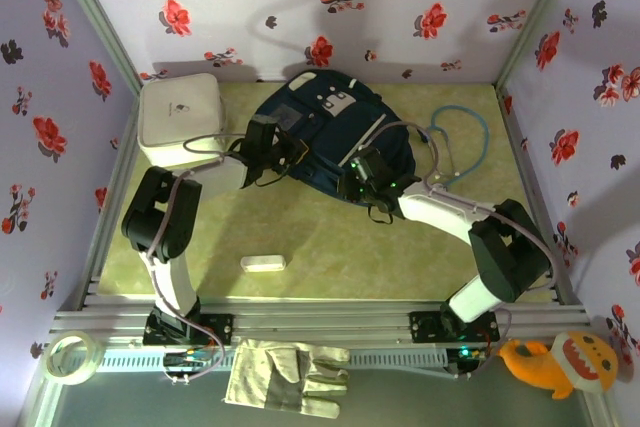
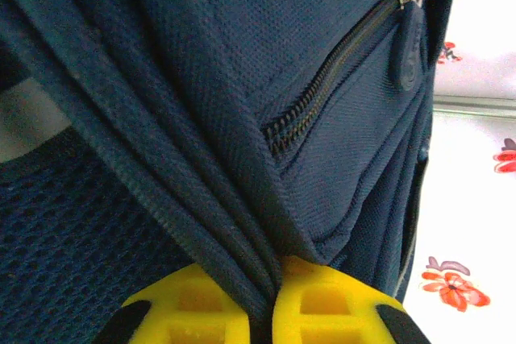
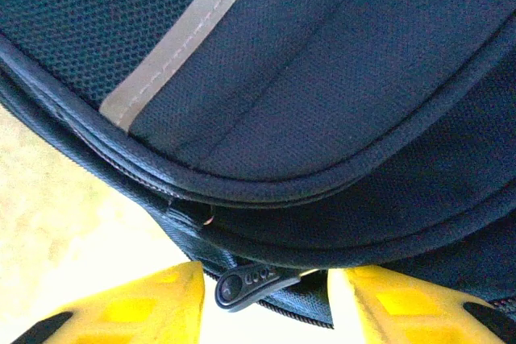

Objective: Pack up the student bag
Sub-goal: Zip the student bag at the top-center of the table.

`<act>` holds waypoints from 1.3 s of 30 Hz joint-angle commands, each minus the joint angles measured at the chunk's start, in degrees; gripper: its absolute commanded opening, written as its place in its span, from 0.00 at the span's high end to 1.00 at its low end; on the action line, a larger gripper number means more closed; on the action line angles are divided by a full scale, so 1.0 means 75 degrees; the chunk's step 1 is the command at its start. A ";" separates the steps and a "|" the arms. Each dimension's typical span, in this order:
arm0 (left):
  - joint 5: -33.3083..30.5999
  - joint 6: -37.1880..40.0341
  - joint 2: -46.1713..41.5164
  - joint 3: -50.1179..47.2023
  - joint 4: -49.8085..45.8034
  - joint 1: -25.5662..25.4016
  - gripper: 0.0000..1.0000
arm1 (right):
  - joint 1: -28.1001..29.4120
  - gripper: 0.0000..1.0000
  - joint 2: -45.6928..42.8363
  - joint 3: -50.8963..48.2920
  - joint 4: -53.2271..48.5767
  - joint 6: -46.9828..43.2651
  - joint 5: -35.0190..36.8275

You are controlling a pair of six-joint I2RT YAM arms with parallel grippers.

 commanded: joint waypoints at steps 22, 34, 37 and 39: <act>0.0368 0.0150 -0.0896 0.0161 -0.0014 0.0102 1.00 | 0.0186 0.85 0.0261 0.0730 -0.1911 0.0446 0.2280; 0.0274 0.0793 -0.0888 -0.0048 -0.0625 0.0561 1.00 | -0.0181 0.94 -0.0258 0.0355 -0.2186 0.0213 0.2892; 0.0345 0.1075 -0.0806 -0.0075 -0.0868 0.0661 1.00 | -0.0475 0.92 -0.0557 0.0087 -0.1966 -0.0199 0.2593; 0.0391 0.1271 -0.0738 0.0001 -0.1049 0.0682 1.00 | -0.0646 0.92 -0.0710 0.0007 -0.1795 -0.0494 0.2189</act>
